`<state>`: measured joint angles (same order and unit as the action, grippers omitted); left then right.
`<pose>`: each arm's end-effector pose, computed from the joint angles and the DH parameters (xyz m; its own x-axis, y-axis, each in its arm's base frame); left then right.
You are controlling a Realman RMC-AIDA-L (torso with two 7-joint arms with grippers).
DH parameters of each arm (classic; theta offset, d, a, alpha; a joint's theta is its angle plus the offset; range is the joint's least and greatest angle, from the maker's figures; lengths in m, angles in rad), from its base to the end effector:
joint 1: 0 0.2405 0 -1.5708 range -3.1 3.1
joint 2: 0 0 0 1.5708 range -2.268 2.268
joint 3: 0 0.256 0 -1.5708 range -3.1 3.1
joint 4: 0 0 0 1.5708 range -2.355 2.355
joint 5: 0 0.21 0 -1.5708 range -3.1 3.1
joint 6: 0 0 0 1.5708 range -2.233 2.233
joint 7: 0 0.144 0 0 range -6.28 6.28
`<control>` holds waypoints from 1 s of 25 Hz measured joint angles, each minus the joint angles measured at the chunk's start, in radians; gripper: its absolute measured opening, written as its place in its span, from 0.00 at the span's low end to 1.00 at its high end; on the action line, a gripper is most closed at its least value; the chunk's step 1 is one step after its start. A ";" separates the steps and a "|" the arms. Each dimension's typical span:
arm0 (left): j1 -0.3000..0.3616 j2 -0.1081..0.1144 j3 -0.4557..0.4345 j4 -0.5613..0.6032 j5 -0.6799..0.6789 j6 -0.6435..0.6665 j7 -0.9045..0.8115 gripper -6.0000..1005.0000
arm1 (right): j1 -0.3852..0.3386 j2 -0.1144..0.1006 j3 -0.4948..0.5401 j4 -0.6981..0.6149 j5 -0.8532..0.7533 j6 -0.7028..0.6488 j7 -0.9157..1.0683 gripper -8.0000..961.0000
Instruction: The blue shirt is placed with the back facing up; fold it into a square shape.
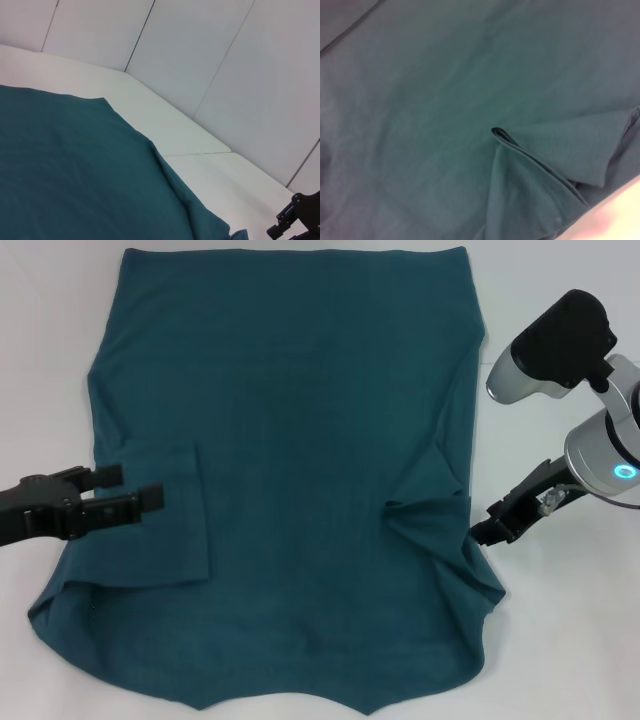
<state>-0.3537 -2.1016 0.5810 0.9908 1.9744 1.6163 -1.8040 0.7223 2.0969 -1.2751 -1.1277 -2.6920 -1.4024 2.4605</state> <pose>-0.2916 0.3070 0.0683 0.5750 0.5353 0.6187 0.7561 -0.6365 -0.1519 0.1902 0.3913 -0.0080 0.7476 -0.6354 0.1932 -0.4885 -0.7232 -0.4881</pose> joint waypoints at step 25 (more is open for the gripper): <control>0.007 0.002 0.001 0.000 0.006 0.005 0.005 0.94 | -0.037 -0.002 0.010 0.099 0.127 0.049 0.043 0.70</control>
<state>-0.3471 -2.0999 0.5822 0.9913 1.9804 1.6217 -1.7988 0.6849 2.0945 -1.2650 -1.0287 -2.5650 -1.3532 2.5040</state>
